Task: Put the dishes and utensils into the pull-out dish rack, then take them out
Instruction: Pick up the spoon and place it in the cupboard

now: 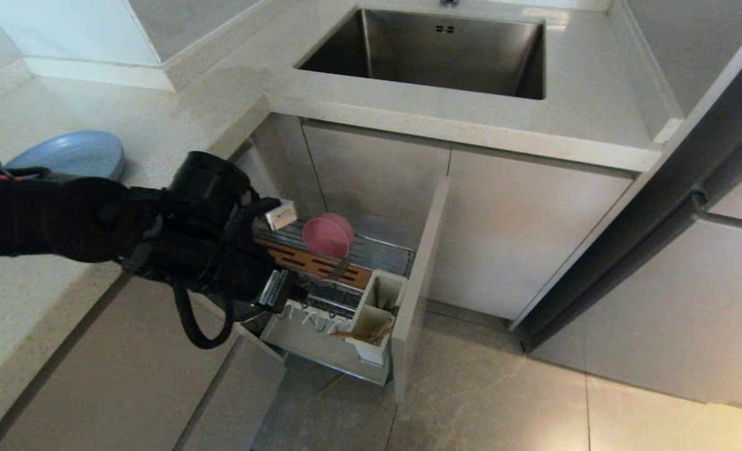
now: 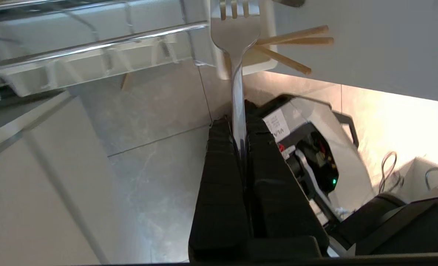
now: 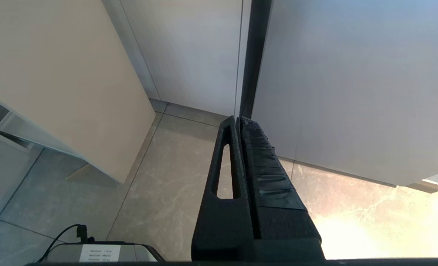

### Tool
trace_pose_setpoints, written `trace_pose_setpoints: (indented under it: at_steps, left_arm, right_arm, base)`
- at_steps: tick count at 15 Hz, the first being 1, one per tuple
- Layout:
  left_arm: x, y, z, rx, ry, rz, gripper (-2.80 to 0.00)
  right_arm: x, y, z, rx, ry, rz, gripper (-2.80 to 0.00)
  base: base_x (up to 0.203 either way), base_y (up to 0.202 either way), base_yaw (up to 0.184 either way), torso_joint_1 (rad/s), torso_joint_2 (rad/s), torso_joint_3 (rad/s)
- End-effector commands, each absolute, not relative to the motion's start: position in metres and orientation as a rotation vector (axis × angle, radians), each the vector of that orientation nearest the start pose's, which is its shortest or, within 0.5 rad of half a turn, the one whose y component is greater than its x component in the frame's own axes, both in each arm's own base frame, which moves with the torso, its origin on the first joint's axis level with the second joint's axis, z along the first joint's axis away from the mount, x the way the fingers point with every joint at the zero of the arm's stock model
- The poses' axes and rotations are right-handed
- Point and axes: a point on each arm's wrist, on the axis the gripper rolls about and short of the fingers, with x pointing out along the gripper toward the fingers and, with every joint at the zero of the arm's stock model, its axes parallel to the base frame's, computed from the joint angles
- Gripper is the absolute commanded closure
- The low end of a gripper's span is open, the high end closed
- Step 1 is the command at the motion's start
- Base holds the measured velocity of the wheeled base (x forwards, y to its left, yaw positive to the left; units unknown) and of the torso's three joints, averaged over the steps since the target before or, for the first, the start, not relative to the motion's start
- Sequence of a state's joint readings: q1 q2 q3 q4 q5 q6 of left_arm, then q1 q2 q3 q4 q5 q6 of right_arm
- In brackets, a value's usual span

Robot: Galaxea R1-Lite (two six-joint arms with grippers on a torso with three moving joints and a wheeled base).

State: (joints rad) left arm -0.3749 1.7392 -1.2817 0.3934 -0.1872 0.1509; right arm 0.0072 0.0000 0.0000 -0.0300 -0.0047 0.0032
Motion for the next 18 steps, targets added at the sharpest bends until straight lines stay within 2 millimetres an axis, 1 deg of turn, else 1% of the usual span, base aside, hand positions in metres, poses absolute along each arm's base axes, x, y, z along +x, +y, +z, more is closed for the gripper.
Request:
trace_pose_setpoints:
  at_steps: [1,4,6,10,14,18]
  left_arm:
    - [0.296,-0.129,0.193,0.236,0.867,-0.611,0.0]
    - [0.31,-0.149,0.181,0.267,0.885,-0.622,0.0]
    - [0.318,-0.16,0.172,0.301,0.895,-0.599,0.0]
    - [0.33,-0.174,0.157,0.329,0.872,-0.562,0.0]
    - [0.329,-0.179,0.15,0.329,0.897,-0.557,0.0]
    - [0.335,-0.184,0.137,0.337,0.921,-0.562,0.0]
  right_arm:
    - [-0.022,0.0,0.076,0.003,-0.021,0.003,0.0]
    - [-0.022,0.0,0.076,0.003,-0.022,0.003,0.0]
    - [-0.022,0.0,0.076,0.003,-0.021,0.003,0.0]
    - [-0.022,0.0,0.076,0.003,-0.023,0.003,0.0]
    - [-0.022,0.0,0.076,0.003,-0.023,0.003,0.0]
    - [-0.022,0.0,0.076,0.003,-0.022,0.003,0.0]
  base:
    - [0.0,0.0,0.0,0.0,0.0,0.0]
    - [0.0,0.0,0.0,0.0,0.0,0.0]
    - [0.0,0.0,0.0,0.0,0.0,0.0]
    - [0.0,0.0,0.0,0.0,0.0,0.0]
    - [0.0,0.0,0.0,0.0,0.0,0.0]
    - [0.0,0.0,0.0,0.0,0.0,0.0]
